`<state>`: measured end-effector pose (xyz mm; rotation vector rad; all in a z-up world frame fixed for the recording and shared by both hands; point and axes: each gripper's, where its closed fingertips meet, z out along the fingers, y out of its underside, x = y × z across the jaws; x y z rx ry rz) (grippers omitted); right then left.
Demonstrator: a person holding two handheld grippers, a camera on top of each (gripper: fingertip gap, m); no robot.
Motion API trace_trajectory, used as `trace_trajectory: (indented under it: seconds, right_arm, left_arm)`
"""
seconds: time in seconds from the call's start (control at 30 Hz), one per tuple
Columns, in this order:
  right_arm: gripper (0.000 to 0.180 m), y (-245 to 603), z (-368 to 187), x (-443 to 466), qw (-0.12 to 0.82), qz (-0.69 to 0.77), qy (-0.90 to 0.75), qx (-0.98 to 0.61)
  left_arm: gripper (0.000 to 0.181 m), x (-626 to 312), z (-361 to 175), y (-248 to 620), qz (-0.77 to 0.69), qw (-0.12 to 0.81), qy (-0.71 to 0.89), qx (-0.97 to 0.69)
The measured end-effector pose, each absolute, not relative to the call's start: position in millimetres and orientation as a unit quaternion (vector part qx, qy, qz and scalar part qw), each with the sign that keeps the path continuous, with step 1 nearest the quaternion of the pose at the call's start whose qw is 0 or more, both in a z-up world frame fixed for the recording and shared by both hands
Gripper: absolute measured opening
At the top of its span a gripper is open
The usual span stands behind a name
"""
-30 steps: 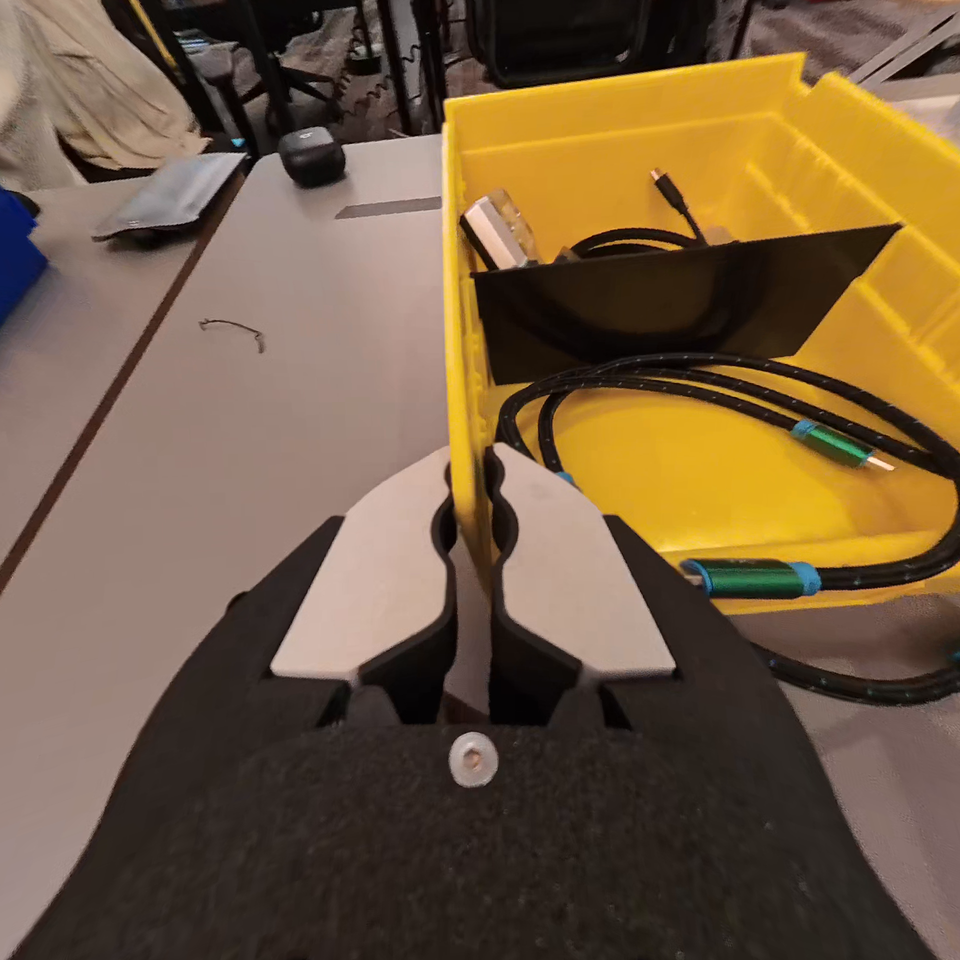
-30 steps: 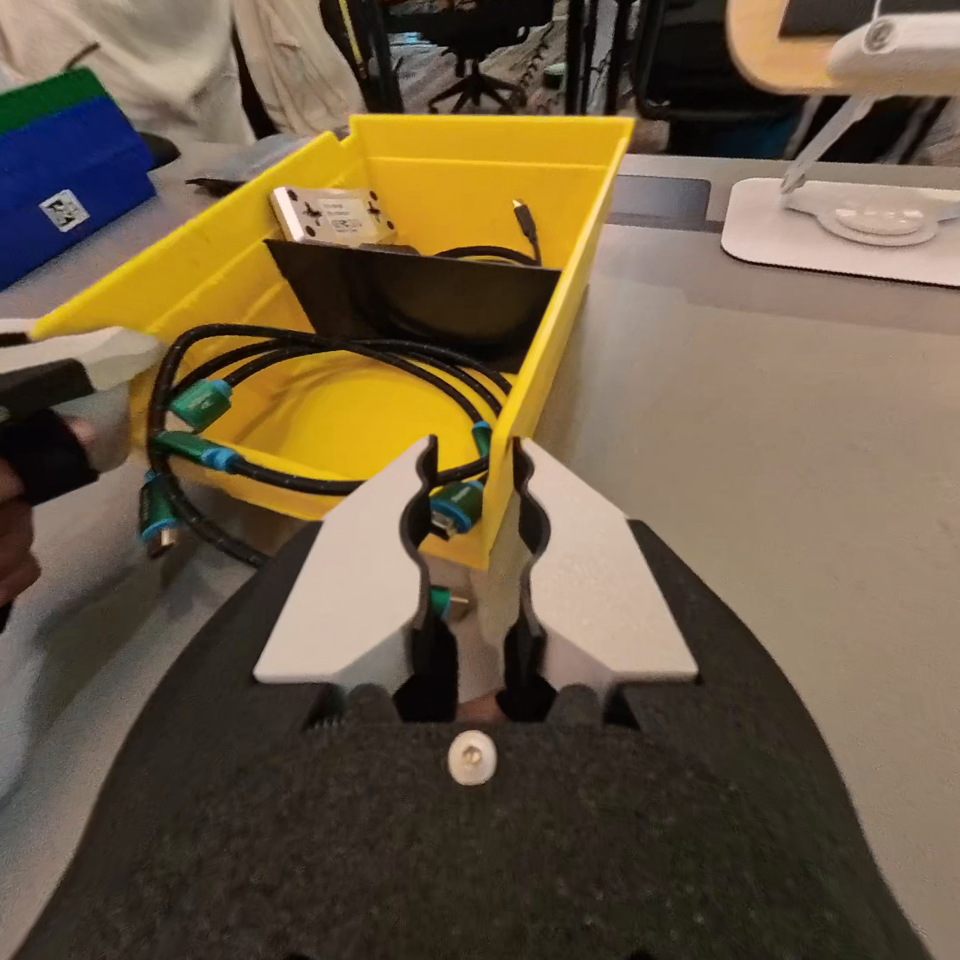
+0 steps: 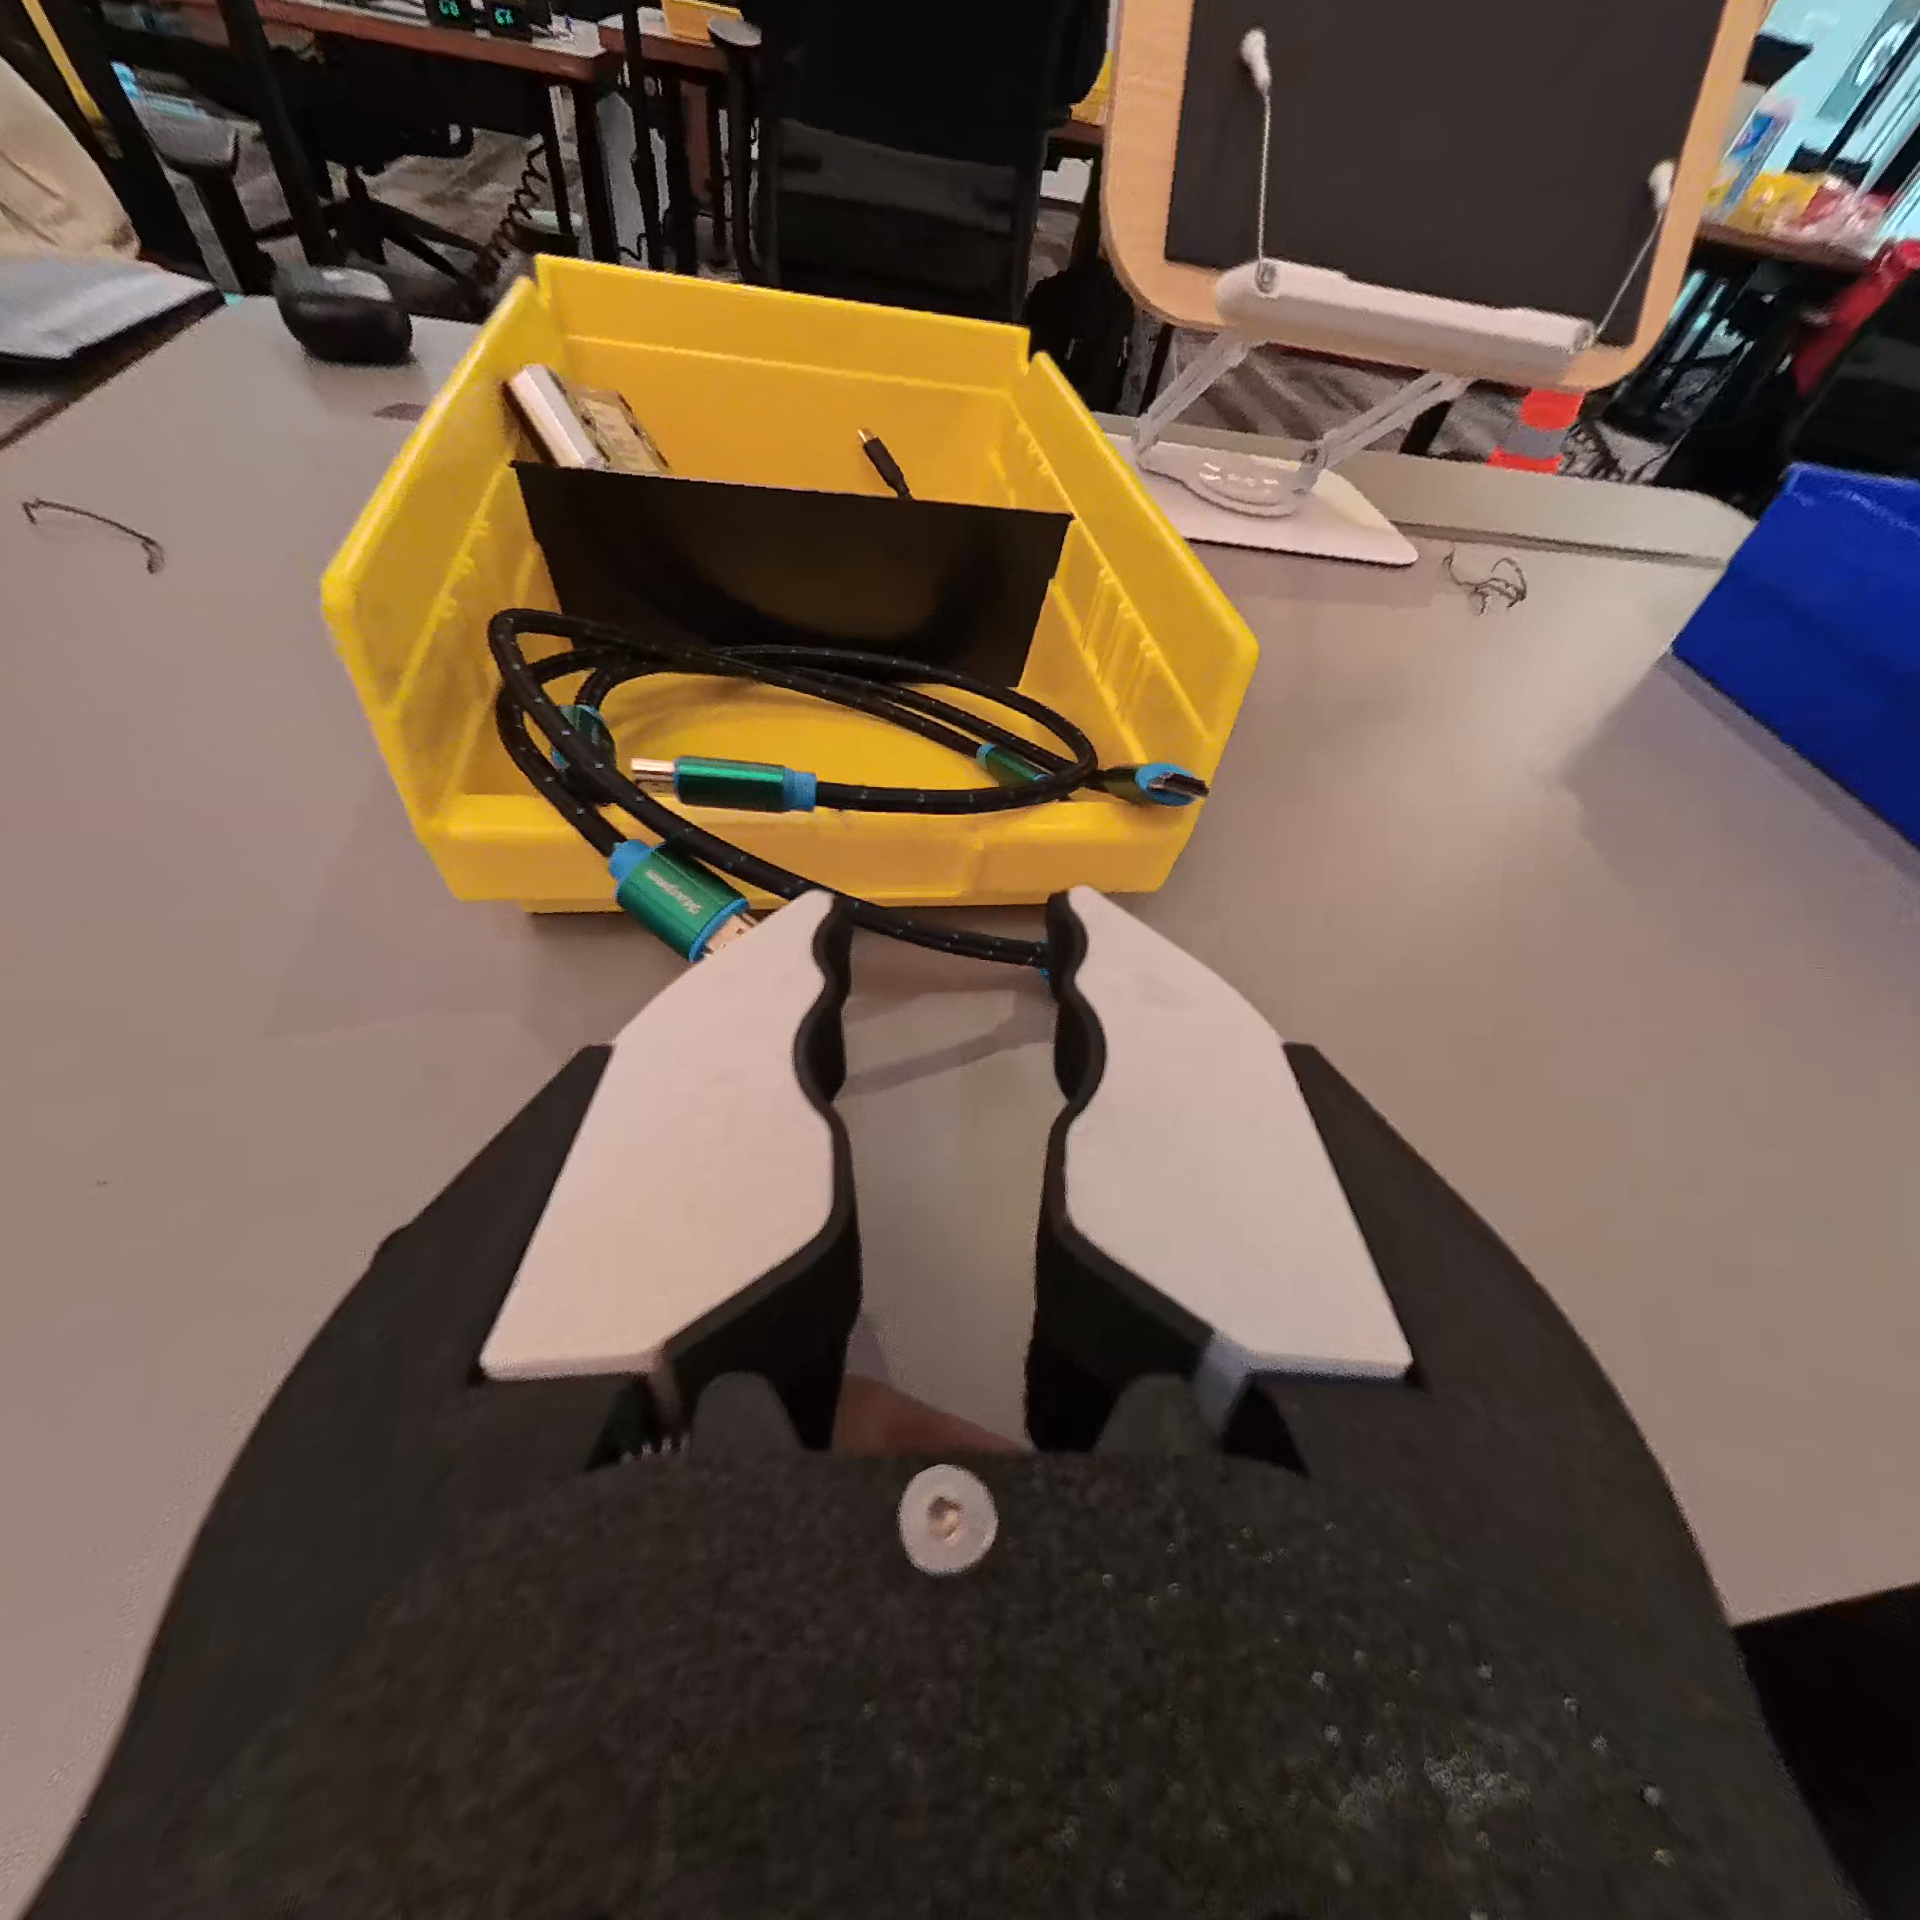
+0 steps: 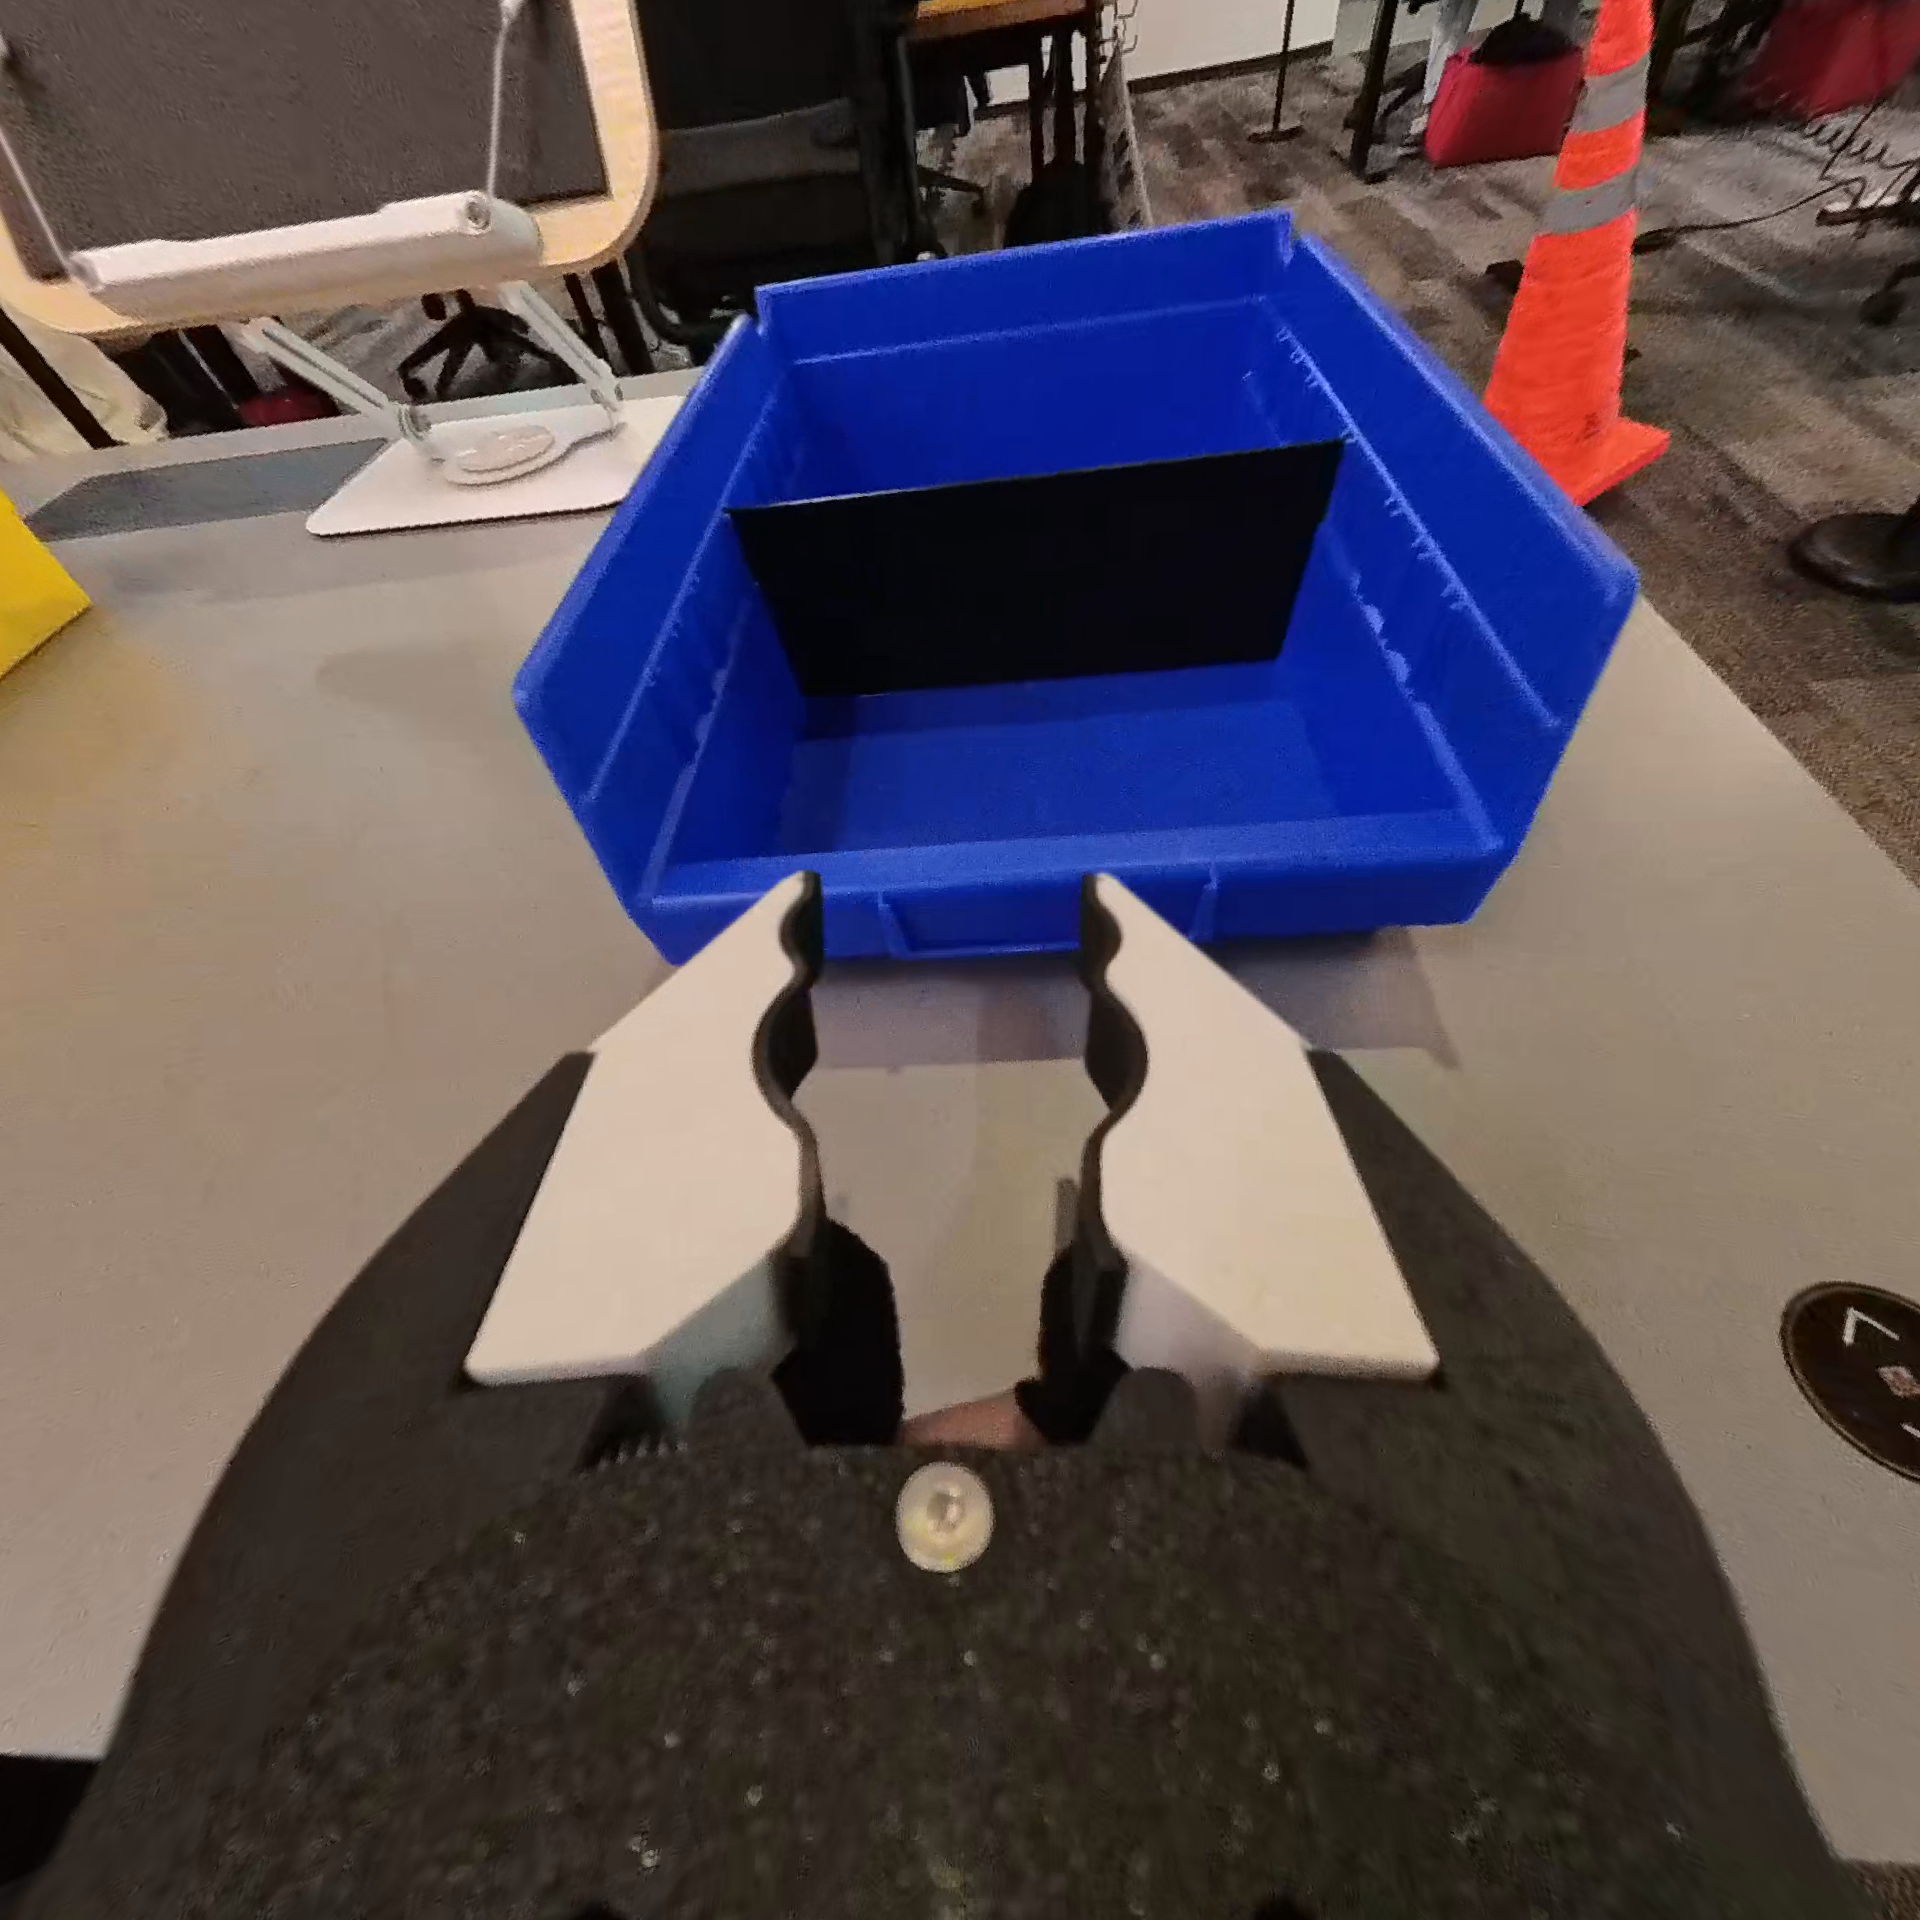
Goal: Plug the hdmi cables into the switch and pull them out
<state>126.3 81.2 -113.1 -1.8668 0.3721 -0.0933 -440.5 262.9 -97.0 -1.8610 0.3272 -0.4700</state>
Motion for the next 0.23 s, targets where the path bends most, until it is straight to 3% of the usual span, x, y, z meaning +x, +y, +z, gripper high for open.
trace_trajectory:
  seconds: [0.23]
  right_arm:
    - [0.049, 86.4, -110.3, 132.4, 0.584, -0.033, 0.171, -0.793]
  left_arm:
    - [0.036, -442.1, -101.2, 274.8, -0.191, 0.559, 0.13, -0.797]
